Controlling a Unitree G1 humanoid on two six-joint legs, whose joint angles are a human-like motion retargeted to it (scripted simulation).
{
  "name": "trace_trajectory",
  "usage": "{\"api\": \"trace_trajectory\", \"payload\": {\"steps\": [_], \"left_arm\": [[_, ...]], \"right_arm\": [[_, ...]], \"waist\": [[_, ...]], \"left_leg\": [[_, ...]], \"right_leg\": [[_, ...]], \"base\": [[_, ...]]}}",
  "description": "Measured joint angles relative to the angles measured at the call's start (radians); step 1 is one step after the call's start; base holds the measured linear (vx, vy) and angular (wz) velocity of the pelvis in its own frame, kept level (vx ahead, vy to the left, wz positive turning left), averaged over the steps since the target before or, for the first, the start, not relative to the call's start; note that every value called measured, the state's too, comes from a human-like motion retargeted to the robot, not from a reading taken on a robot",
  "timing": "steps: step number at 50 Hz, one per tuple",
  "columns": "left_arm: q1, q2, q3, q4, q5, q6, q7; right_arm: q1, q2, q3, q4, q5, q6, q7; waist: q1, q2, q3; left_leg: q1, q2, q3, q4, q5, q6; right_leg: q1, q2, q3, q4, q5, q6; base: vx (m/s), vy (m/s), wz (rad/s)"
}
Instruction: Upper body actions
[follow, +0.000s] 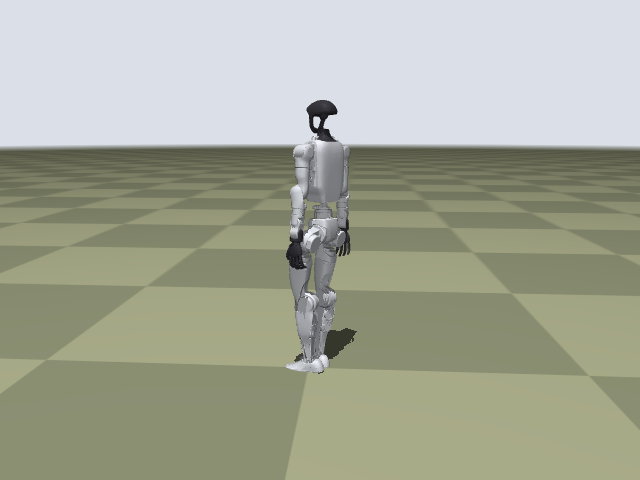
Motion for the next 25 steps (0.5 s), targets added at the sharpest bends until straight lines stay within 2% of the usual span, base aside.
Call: {"api": "trace_trajectory", "payload": {"steps": [2,5,10,13,14,18,20,25], "left_arm": [[-0.019,-0.017,-0.01,-0.038,-0.015,-0.006,-0.018],[-0.035,-0.044,-0.029,-0.091,-0.034,-0.026,-0.041],[-0.027,-0.055,-0.08,-0.134,-0.031,-0.053,-0.032],[-0.012,-0.043,-0.078,-0.116,-0.029,-0.064,-0.006],[-0.007,-0.039,-0.072,-0.105,-0.034,-0.067,0.002],[0.003,-0.02,-0.03,-0.038,-0.077,-0.072,0.036],[0.011,-0.011,-0.005,-0.008,-0.095,-0.071,0.056],[0.051,-0.007,0.042,0.052,-0.107,-0.037,0.099]], "right_arm": [[0.012,-0.005,-0.003,0.013,-0.004,-0.002,-0.002],[0.034,-0.014,-0.003,0.044,-0.018,0.002,-0.006],[0.071,-0.021,-0.001,0.101,-0.065,0.019,-0.001],[0.083,-0.017,-0.015,0.113,-0.082,0.024,0.012],[0.085,-0.015,-0.021,0.112,-0.082,0.023,0.015],[0.079,-0.008,-0.049,0.085,-0.053,0.009,0.013],[0.073,-0.007,-0.06,0.063,-0.034,-0.004,0.011],[0.06,-0.011,-0.084,0.022,-0.021,-0.014,0.004]], "waist": [[0.029,-0.008,0.018],[0.079,-0.024,0.035],[0.13,-0.051,0.032],[0.138,-0.067,0.016],[0.139,-0.07,0.011],[0.131,-0.068,-0.012],[0.146,-0.054,-0.022],[0.194,-0.043,-0.054]], "left_leg": [[-0.016,-0.009,-0.026,-0.005,0.002,0.007],[-0.029,0.012,0.064,-0.013,-0.021,0.021],[0.009,0.095,0.447,-0.02,-0.063,0.037],[0.06,0.118,0.7,-0.014,-0.074,0.069],[0.069,0.118,0.735,-0.013,-0.07,0.076],[0.066,0.106,0.703,-0.019,-0.028,0.103],[0.069,0.103,0.654,-0.042,-0.012,0.074],[0.053,0.056,0.566,-0.093,-0.018,0.111]], "right_leg": [[0.008,-0.018,-0.072,-0.007,-0.015,-0.001],[0.018,-0.051,-0.18,-0.017,-0.042,0.002],[0.043,-0.107,-0.373,-0.034,-0.096,0.013],[0.059,-0.144,-0.482,-0.024,-0.144,0.027],[0.063,-0.153,-0.511,-0.016,-0.159,0.032],[0.084,-0.173,-0.634,0.019,-0.214,0.055],[0.098,-0.163,-0.686,0.038,-0.238,0.064],[0.132,-0.182,-0.712,0.088,-0.244,0.088]], "base": [[0.14,-0.39,2.4],[0.28,-0.36,2.66],[0.46,-0.23,3.05],[0.55,-0.14,3.1],[0.57,-0.14,2.63],[0.46,-0.09,2.18],[0.48,-0.04,1.37],[0.53,0.03,0.81]]}}
